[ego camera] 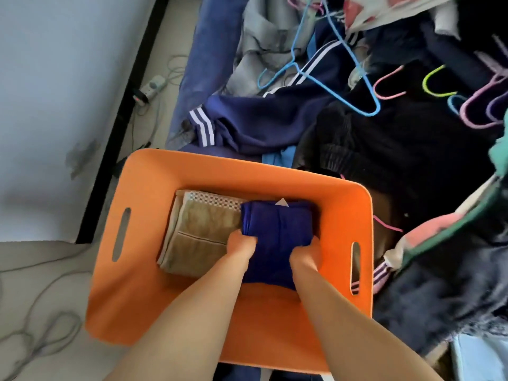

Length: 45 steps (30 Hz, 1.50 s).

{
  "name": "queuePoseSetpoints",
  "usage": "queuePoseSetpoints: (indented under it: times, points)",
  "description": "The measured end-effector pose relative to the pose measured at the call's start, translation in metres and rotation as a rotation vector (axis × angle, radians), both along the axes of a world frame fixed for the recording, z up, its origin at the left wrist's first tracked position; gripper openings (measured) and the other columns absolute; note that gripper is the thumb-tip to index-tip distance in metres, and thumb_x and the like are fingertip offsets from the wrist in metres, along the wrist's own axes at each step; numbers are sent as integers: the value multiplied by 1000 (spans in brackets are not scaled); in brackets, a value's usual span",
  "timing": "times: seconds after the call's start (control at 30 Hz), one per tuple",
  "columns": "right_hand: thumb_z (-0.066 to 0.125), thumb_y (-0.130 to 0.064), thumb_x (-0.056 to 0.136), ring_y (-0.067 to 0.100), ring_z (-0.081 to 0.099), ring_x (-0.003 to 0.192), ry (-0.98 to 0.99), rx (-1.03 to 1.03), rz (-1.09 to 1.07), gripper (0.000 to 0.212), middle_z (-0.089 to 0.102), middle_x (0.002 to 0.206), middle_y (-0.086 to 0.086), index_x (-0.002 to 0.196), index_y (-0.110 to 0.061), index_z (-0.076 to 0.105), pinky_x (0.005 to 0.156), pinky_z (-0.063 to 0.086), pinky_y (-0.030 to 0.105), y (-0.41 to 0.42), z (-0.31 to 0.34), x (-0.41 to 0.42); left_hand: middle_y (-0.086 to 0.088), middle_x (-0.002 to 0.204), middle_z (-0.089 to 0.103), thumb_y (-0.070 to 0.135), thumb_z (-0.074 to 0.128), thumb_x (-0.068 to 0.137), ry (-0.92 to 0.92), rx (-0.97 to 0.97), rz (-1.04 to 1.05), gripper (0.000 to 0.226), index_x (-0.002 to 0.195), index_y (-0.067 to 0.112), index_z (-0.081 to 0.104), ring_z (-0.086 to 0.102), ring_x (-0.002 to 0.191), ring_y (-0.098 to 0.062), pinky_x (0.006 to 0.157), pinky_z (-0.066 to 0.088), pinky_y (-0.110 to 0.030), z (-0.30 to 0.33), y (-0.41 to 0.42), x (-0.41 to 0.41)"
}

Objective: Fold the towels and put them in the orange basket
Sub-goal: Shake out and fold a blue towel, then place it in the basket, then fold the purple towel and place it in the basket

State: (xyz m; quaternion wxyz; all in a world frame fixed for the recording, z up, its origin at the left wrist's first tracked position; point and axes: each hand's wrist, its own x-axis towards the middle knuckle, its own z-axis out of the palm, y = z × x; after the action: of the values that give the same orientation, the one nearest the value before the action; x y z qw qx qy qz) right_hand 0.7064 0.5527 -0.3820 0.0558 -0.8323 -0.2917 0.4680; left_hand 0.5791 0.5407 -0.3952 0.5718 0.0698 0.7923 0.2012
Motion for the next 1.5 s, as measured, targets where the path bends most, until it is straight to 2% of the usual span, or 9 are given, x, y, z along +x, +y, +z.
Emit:
queuePoseSetpoints:
  times: [0.23,0.3,0.4,0.57,0.73,0.87,1.0,1.07,1.5]
  points:
    - [39,-14,98,28,43,130,47,-131,-97,44,40,145,9,141,-11,34,81,41,18,13,22,-8,-19,126,60,18,61,88,71,-83,-64,43,126,0,56,57,114,-38,96,49,-42,14,7,5]
    - [40,-16,99,26,44,130,-43,-214,281,41,41,145,14,139,-6,39,96,44,22,12,39,-10,-20,127,59,18,61,88,61,-77,-73,43,126,-1,54,56,115,-37,93,48,-40,33,6,1]
    - [39,-15,98,25,51,122,134,-202,38,41,47,141,15,137,-2,43,64,44,18,19,73,-16,-18,124,59,19,59,91,69,-29,-64,43,126,-5,52,57,111,-35,83,45,-38,66,3,-14]
    - [42,-23,99,31,47,123,154,-177,197,42,48,136,16,137,-6,41,99,38,38,23,155,-16,-18,131,56,24,57,93,116,110,28,41,124,-2,57,51,123,-32,103,40,-38,145,-14,-42]
    - [42,-17,97,31,55,115,71,22,677,31,61,118,15,117,0,58,93,43,33,10,218,-14,-9,98,61,24,58,91,261,273,4,18,98,9,65,57,102,-22,95,45,-36,220,-45,-42]
    - [41,-13,94,14,42,64,-19,195,1059,31,42,69,0,64,-16,41,64,41,23,-31,271,-10,-17,110,67,24,49,94,486,279,-138,31,104,1,68,61,105,-32,77,42,-32,264,-101,-21]
    - [41,-14,93,28,60,95,-68,320,1434,27,63,105,15,104,-5,64,78,43,32,-83,310,-17,-12,105,67,24,50,89,666,215,-198,27,98,5,67,62,99,-30,83,50,-39,286,-170,-9]
    - [41,-17,95,33,59,111,-66,409,1611,26,65,103,10,102,-11,65,83,46,35,-117,324,-31,-14,107,68,21,51,86,741,177,-169,24,96,6,67,62,100,-33,85,52,-41,297,-213,-10]
    - [37,-10,91,33,60,104,47,664,2401,31,64,114,14,111,-8,61,77,47,31,-458,347,-139,-20,110,67,17,47,91,817,-82,613,28,104,0,65,63,103,-34,84,50,-35,350,-595,-7]
